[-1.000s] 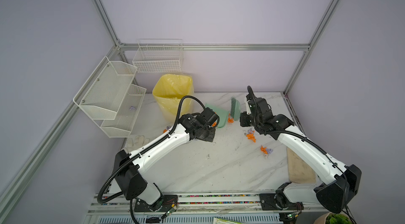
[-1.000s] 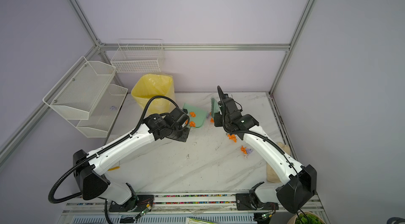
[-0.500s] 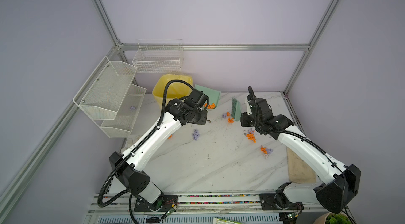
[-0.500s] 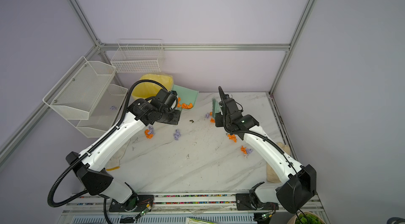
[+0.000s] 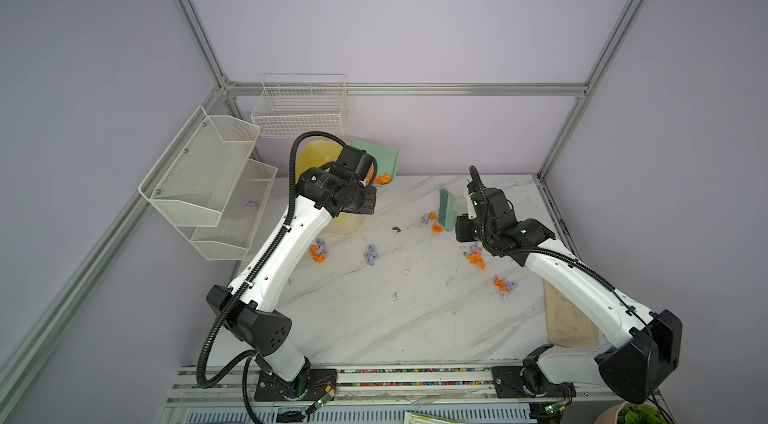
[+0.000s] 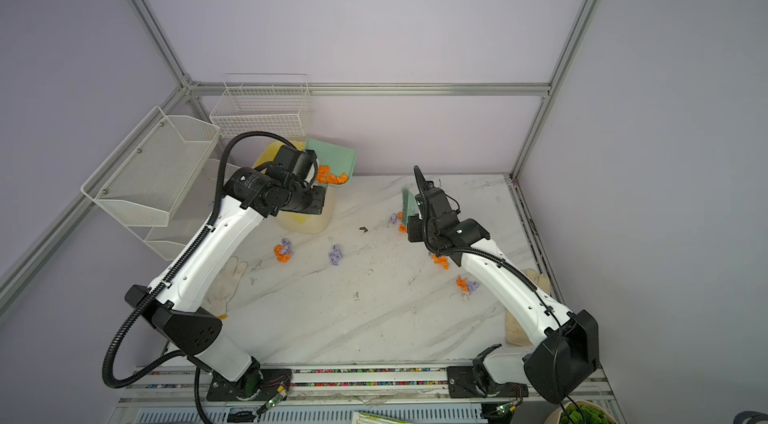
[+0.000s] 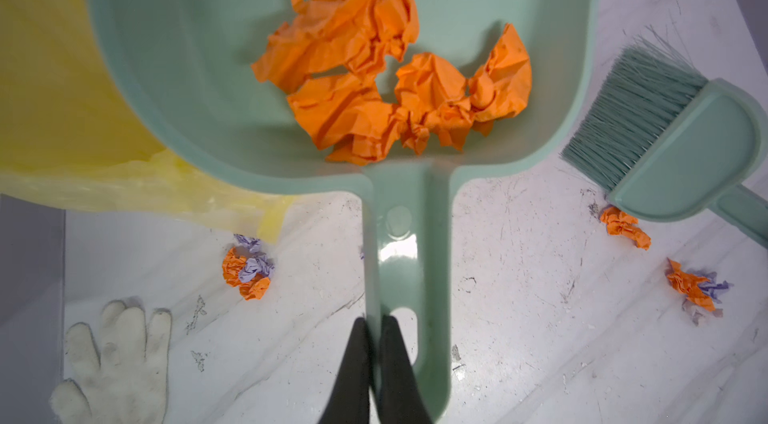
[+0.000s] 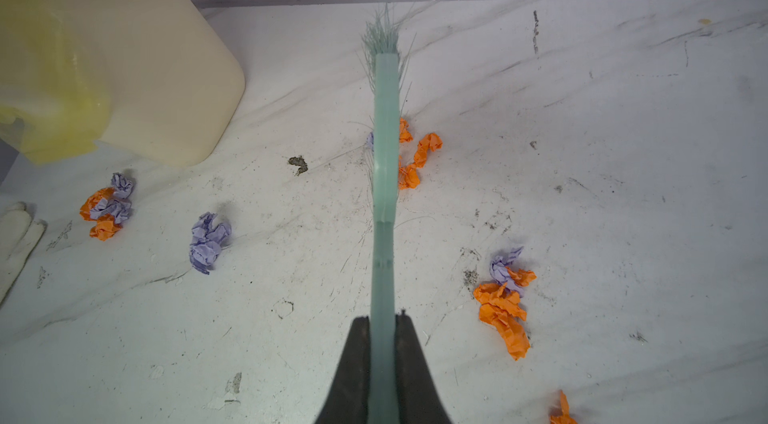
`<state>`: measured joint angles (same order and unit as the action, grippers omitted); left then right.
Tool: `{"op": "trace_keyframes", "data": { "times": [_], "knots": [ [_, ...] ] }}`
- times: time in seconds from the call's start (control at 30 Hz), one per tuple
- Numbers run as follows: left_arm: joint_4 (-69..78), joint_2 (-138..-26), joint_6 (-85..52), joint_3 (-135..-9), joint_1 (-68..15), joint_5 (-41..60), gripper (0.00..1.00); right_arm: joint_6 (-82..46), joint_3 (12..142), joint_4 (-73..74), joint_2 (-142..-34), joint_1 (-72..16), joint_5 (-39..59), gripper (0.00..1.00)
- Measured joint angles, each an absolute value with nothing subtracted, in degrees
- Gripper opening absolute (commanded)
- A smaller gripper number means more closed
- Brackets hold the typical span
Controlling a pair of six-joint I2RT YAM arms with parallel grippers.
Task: Sweep away the paper scraps from the table
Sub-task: 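Lift the scrap-filled dustpan with the left gripper and carry it toward the yellow bin, then tip the dustpan over the yellow bin with the left gripper to empty scraps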
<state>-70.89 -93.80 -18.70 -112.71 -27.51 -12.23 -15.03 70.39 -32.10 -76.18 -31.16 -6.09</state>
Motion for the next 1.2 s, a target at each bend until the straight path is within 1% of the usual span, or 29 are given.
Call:
{"op": "trace_keyframes", "data": {
  "times": [0.4, 0.7, 1.2],
  "knots": [
    [-72.3, -94.2, -15.2, -117.5, -20.7, -14.5, 0.00, -15.1, 69.3, -32.0, -75.4, -31.1, -6.3, 0.00],
    [-72.5, -97.5, -11.3, -119.0, -18.3, -21.1, 0.00, -14.1, 68.9, -32.0, -74.6, -31.0, -6.7, 0.00],
    [-70.1, -98.3, -3.6, -118.7, -17.1, -37.0, 0.00, -13.2, 67.7, -31.5, -74.6, -30.8, -6.7, 0.00]
  ]
}}
